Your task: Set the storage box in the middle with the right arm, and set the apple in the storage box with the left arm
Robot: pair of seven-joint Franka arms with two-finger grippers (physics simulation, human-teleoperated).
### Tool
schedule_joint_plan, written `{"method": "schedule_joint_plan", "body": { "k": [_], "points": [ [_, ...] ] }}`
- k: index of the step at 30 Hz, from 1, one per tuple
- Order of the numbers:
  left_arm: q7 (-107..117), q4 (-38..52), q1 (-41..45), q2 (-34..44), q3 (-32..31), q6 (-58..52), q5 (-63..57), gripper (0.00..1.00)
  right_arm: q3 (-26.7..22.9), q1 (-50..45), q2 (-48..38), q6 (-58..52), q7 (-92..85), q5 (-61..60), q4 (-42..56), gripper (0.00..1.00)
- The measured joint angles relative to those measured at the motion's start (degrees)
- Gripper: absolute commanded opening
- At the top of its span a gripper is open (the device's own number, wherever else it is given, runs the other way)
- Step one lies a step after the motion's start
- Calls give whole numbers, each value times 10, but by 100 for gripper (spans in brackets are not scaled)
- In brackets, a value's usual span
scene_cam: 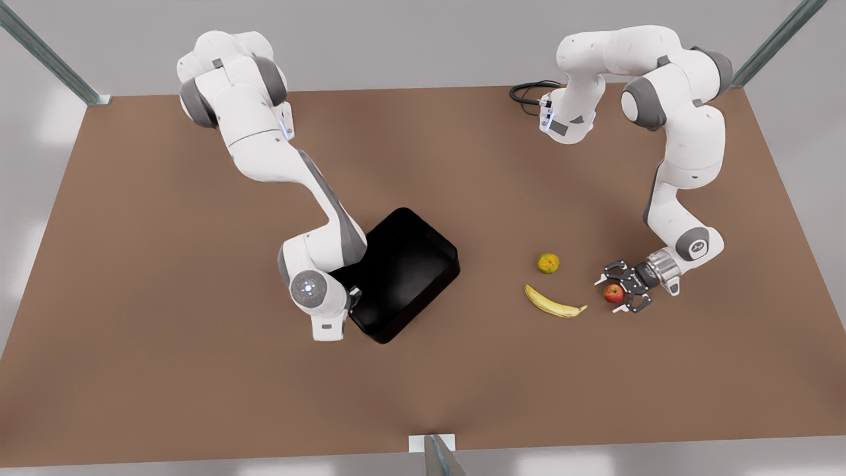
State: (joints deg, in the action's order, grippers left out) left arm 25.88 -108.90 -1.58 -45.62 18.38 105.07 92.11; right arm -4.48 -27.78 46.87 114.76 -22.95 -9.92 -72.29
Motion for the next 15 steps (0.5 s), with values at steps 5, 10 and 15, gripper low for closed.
{"method": "schedule_joint_plan", "body": {
  "k": [5,10,15],
  "points": [
    [7,1,0,-4,0,0,2,82,7,-1,32,16,0,-5,20,21],
    [10,0,-1,-3,2,-5,9,55,16,0,59,39,0,-4,40,36],
    [11,-1,-2,-3,6,-8,14,40,16,3,57,32,-4,-28,48,100]
  ]
}}
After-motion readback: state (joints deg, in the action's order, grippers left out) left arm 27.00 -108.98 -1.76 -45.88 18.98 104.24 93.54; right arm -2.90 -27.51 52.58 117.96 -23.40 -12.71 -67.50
